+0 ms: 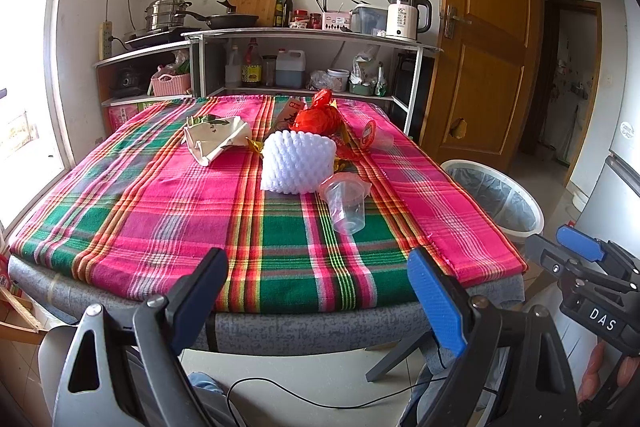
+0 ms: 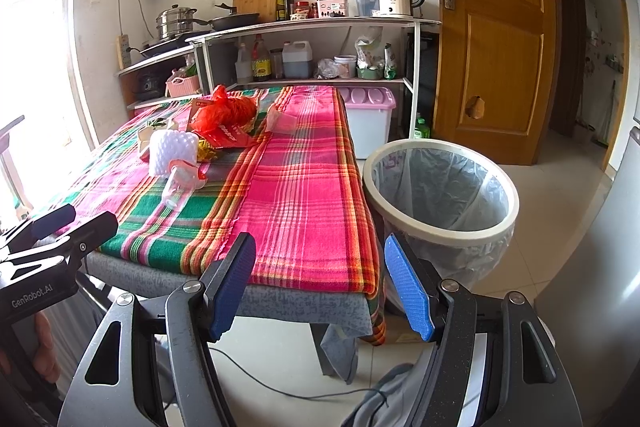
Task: Collect trash
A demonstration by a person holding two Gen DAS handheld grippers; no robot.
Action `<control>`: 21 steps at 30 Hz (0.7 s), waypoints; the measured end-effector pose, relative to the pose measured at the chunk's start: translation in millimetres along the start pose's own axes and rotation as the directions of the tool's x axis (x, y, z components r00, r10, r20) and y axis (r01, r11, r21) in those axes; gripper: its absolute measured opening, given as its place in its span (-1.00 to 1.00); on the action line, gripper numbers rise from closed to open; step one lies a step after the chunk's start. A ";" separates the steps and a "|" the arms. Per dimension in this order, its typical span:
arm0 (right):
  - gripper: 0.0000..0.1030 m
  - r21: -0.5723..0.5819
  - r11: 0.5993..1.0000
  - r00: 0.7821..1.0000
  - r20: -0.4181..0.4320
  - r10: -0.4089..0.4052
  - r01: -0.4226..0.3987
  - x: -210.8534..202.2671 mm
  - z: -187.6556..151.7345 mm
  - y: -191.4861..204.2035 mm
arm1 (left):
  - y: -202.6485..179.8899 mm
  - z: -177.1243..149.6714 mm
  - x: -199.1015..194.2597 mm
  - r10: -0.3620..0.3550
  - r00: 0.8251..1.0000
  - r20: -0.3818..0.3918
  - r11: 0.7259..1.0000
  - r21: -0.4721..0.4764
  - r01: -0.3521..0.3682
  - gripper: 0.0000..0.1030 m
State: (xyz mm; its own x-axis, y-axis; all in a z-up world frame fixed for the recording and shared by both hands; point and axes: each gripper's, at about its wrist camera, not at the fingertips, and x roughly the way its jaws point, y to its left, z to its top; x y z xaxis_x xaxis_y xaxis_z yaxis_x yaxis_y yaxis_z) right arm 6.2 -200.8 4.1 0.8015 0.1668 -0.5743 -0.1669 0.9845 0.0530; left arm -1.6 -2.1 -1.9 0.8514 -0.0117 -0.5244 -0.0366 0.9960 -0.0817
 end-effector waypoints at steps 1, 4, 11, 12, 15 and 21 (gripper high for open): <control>0.31 -0.001 1.000 1.000 0.000 0.000 0.000 0.2 0.1 0.1 | -0.2 -0.1 0.0 0.001 1.000 0.000 1.000 0.001 -0.001 0.79; 0.31 -0.001 1.000 1.000 -0.001 0.000 0.000 0.5 0.5 0.2 | 0.0 -0.1 0.0 0.000 1.000 0.000 1.000 0.000 0.000 0.79; 0.31 -0.002 1.000 1.000 -0.004 0.001 -0.001 1.7 1.2 1.5 | -0.3 -0.5 0.4 0.002 1.000 0.001 1.000 0.000 -0.002 0.79; 0.31 -0.004 1.000 1.000 -0.006 0.002 -0.002 2.5 1.7 1.8 | 0.2 -0.7 0.6 0.003 1.000 0.001 1.000 0.000 -0.003 0.79; 0.31 -0.009 1.000 1.000 -0.010 0.009 -0.009 5.6 4.0 4.6 | 2.4 -1.5 2.3 0.008 1.000 0.001 1.000 0.000 -0.008 0.79; 0.31 -0.024 0.999 0.999 -0.018 0.043 -0.044 17.6 12.0 11.4 | 17.8 5.8 16.8 0.006 1.000 -0.007 1.000 -0.006 -0.006 0.79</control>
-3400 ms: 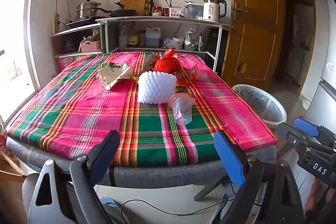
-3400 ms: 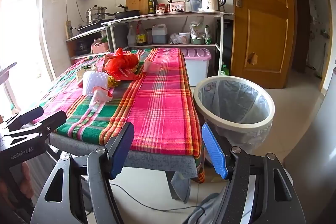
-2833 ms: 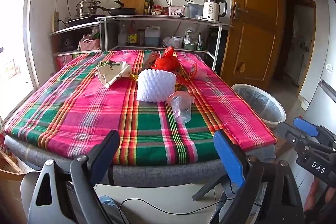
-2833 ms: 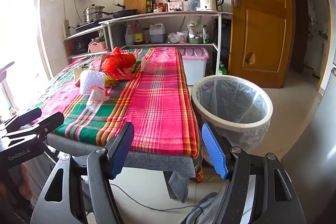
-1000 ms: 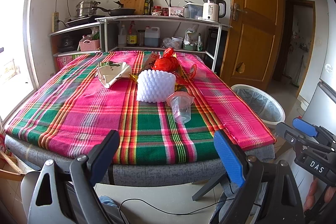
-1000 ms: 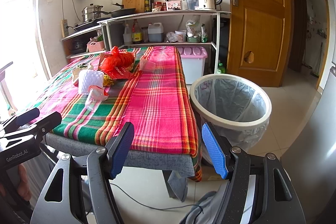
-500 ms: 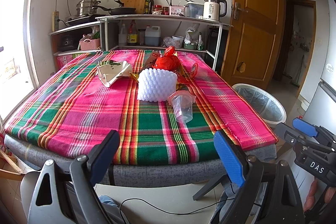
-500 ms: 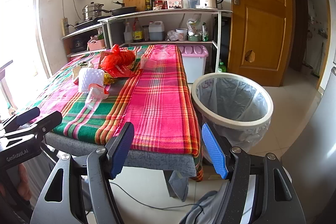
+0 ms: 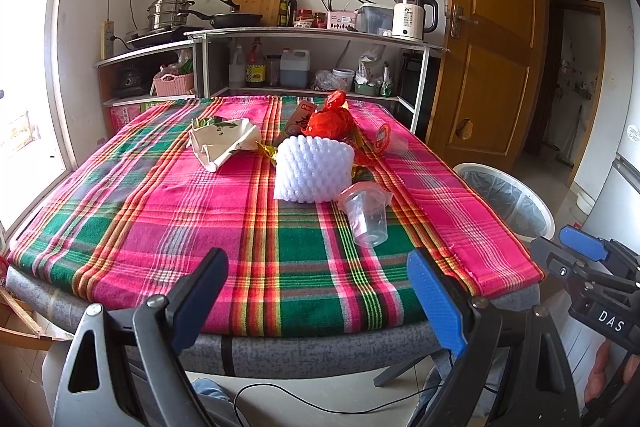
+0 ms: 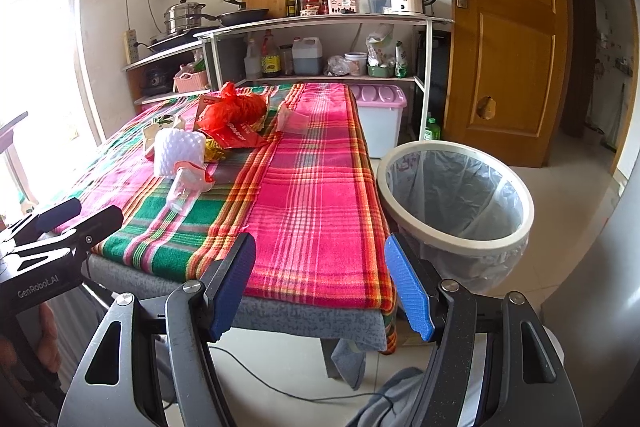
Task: Collect trash
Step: 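Grasp the clear plastic cup with the right tool while the left tool grasps the white foam net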
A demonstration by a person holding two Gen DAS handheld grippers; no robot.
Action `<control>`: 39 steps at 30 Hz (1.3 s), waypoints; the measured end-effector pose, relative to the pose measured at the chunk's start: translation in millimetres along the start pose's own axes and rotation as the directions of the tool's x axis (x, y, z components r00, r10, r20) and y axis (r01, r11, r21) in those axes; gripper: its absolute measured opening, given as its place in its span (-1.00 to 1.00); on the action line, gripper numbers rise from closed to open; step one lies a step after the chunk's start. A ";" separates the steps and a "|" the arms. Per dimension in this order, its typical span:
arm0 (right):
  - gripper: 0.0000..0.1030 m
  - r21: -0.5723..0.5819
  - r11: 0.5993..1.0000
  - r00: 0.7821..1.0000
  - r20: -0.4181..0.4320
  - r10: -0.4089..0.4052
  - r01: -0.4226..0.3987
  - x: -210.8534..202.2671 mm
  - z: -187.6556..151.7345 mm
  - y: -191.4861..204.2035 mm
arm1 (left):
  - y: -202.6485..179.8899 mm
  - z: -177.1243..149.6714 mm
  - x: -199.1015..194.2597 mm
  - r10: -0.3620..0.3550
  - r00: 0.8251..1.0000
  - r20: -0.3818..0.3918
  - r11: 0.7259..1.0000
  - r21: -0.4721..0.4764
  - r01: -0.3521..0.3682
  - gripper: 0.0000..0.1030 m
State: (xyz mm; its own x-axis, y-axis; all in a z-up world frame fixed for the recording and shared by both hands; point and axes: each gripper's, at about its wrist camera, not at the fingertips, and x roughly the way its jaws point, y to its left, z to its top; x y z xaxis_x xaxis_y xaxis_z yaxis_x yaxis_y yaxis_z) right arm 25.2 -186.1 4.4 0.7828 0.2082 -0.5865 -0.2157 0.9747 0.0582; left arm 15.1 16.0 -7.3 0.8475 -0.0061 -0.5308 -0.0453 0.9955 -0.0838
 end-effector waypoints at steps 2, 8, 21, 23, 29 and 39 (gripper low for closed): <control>0.31 -0.005 1.000 1.000 -0.007 0.017 -0.017 6.5 4.2 3.3 | 6.2 3.8 6.1 0.007 1.000 -0.005 1.000 -0.003 -0.007 0.79; 0.31 -0.015 0.996 0.995 -0.038 0.092 -0.093 31.1 17.1 19.6 | 28.6 18.5 24.8 -0.007 1.000 -0.019 0.999 -0.044 0.007 0.79; 0.31 -0.015 0.974 0.968 -0.117 0.222 -0.225 88.8 39.9 67.8 | 75.0 39.3 44.7 -0.004 1.000 -0.017 0.996 -0.091 0.002 0.79; 0.31 -0.005 0.971 0.961 -0.142 0.236 -0.239 99.1 40.7 74.4 | 80.0 39.1 49.5 -0.005 1.000 -0.028 0.995 -0.103 0.002 0.79; 0.05 0.013 0.970 0.952 -0.189 0.241 -0.243 120.5 43.0 84.2 | 94.1 38.0 61.4 -0.029 0.998 -0.056 0.991 -0.130 0.022 0.79; -0.40 0.033 0.970 0.947 -0.208 0.243 -0.242 130.0 50.5 82.0 | 100.0 40.9 69.8 -0.088 0.994 -0.063 0.984 -0.160 0.077 0.79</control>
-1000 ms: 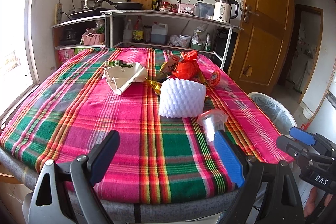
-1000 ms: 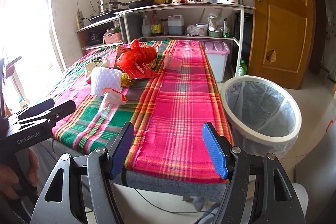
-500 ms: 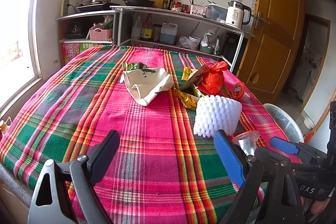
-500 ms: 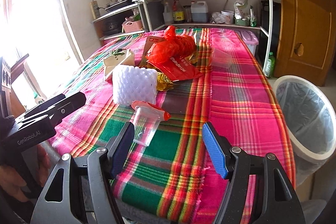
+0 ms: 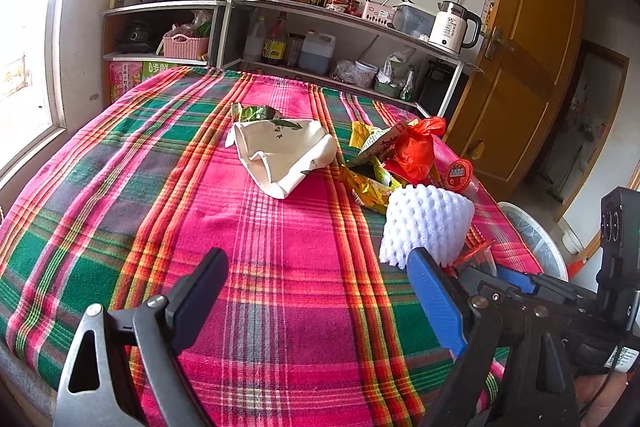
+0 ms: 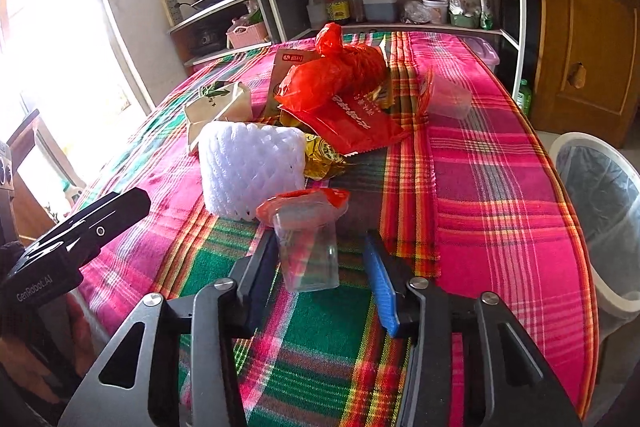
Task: Collect trash
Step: 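Grasp the clear plastic cup with the right tool while the left tool grasps the white foam net, then carry both items over the white bin and open the right tool to drop the cup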
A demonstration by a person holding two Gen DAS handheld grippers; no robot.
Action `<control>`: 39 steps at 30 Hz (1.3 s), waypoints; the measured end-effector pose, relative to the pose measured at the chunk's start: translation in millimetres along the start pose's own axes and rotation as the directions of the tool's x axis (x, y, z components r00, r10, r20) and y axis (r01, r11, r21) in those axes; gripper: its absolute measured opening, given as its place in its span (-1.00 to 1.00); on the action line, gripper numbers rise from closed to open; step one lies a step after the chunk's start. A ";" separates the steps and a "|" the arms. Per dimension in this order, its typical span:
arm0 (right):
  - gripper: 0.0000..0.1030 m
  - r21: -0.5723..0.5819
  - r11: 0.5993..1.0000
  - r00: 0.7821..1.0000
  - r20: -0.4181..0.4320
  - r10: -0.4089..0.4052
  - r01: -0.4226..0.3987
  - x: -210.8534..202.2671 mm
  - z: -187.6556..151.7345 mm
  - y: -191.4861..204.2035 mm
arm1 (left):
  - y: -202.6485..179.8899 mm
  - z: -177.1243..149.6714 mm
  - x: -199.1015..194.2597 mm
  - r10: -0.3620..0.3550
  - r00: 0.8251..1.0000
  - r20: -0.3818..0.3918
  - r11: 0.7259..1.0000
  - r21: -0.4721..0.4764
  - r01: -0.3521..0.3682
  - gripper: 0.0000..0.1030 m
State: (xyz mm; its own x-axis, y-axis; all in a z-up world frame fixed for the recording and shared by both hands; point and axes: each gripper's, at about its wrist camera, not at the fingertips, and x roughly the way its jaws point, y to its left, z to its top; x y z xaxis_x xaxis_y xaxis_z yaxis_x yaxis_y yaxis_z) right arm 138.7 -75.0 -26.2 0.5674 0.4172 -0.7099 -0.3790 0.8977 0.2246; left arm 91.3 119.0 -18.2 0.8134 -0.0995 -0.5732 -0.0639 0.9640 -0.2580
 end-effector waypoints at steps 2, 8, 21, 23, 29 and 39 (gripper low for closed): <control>-0.40 0.007 1.000 1.000 0.004 0.000 0.000 -3.1 0.2 -3.3 | -3.3 2.2 0.8 -0.021 1.000 -0.001 1.000 0.002 0.021 0.79; -0.40 0.042 0.999 0.999 0.028 -0.022 0.021 -16.4 0.8 -21.4 | -22.4 7.7 7.3 -0.078 0.997 -0.013 0.997 0.019 0.078 0.79; -0.40 0.108 0.993 0.997 0.048 -0.058 0.053 -35.7 -7.2 -57.0 | -67.0 12.9 50.9 -0.112 0.986 -0.120 0.991 0.066 0.120 0.63; -0.40 0.110 0.993 0.997 0.053 -0.059 0.053 -37.3 -6.9 -59.5 | -72.7 13.5 53.1 -0.104 0.986 -0.132 0.990 0.084 0.115 0.50; -0.40 0.115 0.992 0.996 0.065 -0.057 0.049 -42.9 -9.1 -65.4 | -77.2 12.6 61.8 -0.073 0.981 -0.182 0.992 0.087 0.090 0.10; -0.40 0.112 0.992 0.994 0.079 -0.072 0.063 -52.2 -12.7 -66.5 | -79.1 12.4 48.9 -0.089 0.983 -0.158 0.991 0.087 0.104 -0.44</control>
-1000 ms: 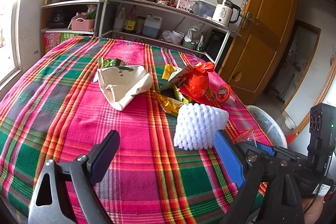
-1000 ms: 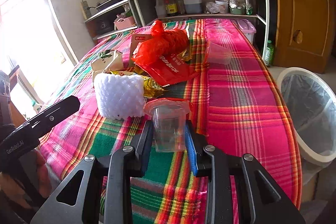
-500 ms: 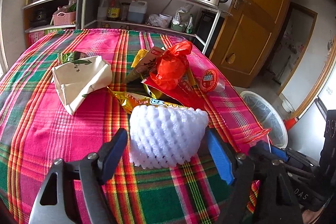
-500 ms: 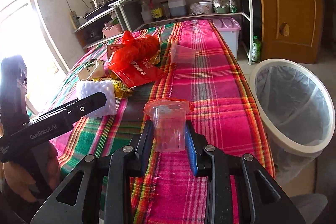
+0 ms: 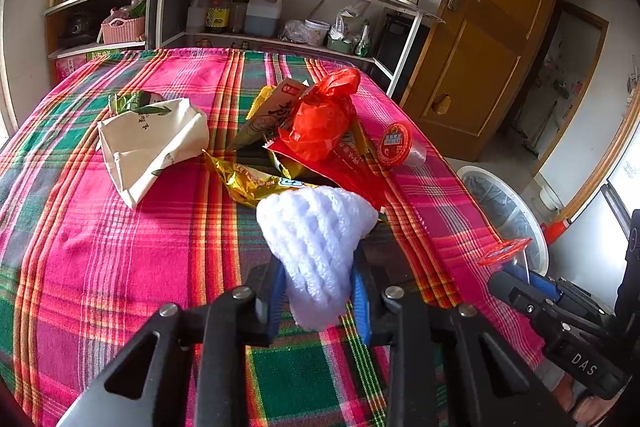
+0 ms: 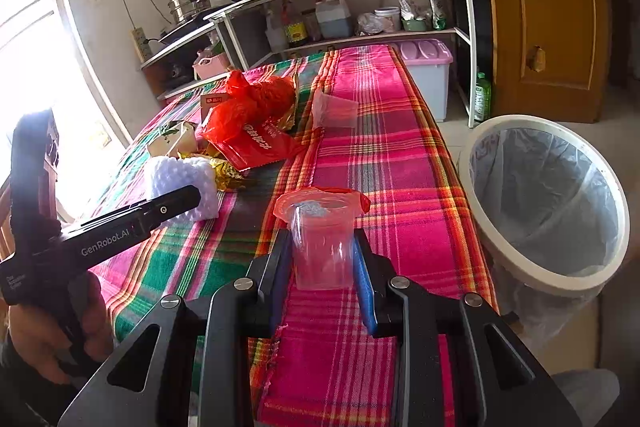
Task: Collect trash
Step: 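Carry both items over the white bin and open the right tool to drop the cup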
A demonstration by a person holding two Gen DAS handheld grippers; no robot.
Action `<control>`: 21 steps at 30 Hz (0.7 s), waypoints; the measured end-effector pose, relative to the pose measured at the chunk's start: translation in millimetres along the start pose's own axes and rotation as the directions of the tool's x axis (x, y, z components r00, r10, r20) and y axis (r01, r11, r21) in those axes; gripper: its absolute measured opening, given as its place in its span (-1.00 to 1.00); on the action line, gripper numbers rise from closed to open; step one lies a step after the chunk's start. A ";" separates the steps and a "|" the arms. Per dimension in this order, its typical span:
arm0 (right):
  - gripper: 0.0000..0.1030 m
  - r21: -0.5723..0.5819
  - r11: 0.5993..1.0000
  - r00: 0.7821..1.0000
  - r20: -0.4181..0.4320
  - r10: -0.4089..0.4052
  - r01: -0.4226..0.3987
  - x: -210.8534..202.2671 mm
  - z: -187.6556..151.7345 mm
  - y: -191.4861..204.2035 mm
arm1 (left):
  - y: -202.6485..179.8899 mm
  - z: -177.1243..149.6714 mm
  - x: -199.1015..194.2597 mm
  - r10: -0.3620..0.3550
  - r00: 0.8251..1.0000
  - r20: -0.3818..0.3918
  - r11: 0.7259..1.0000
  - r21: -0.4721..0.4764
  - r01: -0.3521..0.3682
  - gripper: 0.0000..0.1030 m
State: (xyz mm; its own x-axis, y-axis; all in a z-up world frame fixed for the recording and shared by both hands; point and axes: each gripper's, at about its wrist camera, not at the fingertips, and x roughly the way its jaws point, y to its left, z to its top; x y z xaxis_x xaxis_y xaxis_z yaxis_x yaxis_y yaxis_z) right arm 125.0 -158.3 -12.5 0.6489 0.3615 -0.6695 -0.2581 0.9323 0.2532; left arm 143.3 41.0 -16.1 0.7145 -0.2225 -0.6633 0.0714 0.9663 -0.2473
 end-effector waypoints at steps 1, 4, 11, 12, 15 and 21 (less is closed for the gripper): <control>-0.40 0.000 1.000 1.000 0.002 -0.002 0.002 -1.4 -0.1 -0.1 | -0.3 -0.4 -2.7 -0.005 1.000 0.007 1.000 0.000 0.005 -0.44; -0.40 0.000 1.000 1.000 0.011 -0.004 0.004 -5.7 0.5 -1.6 | -3.4 -1.5 -12.0 -0.004 1.000 0.029 1.000 0.010 0.004 -0.45; -0.40 0.016 1.000 0.999 0.035 -0.025 0.025 -16.1 1.0 -13.9 | -21.1 -0.1 -27.8 -0.051 0.997 0.066 0.997 0.057 0.047 -0.45; -0.40 0.021 0.999 0.999 0.040 -0.031 0.030 -18.2 0.3 -16.9 | -25.0 0.5 -28.4 -0.066 0.996 0.068 0.996 0.063 0.061 -0.45; -0.40 0.039 0.998 0.997 0.056 -0.053 0.051 -24.9 1.1 -28.4 | -38.0 3.4 -25.9 -0.093 0.993 0.073 0.992 0.090 0.087 -0.45; -0.40 0.091 0.989 0.989 0.085 -0.125 0.117 -38.1 4.1 -65.1 | -69.3 13.4 -9.3 -0.163 0.985 0.049 0.978 0.137 0.155 -0.45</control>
State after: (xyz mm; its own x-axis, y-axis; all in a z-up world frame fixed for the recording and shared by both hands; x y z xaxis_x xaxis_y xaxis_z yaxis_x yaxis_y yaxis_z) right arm 120.1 -232.7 -0.7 0.7342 0.2417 -0.6344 -0.1142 0.9651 0.2356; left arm 141.0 -22.2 16.7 0.7263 -0.3702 -0.5791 0.2761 0.9287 -0.2475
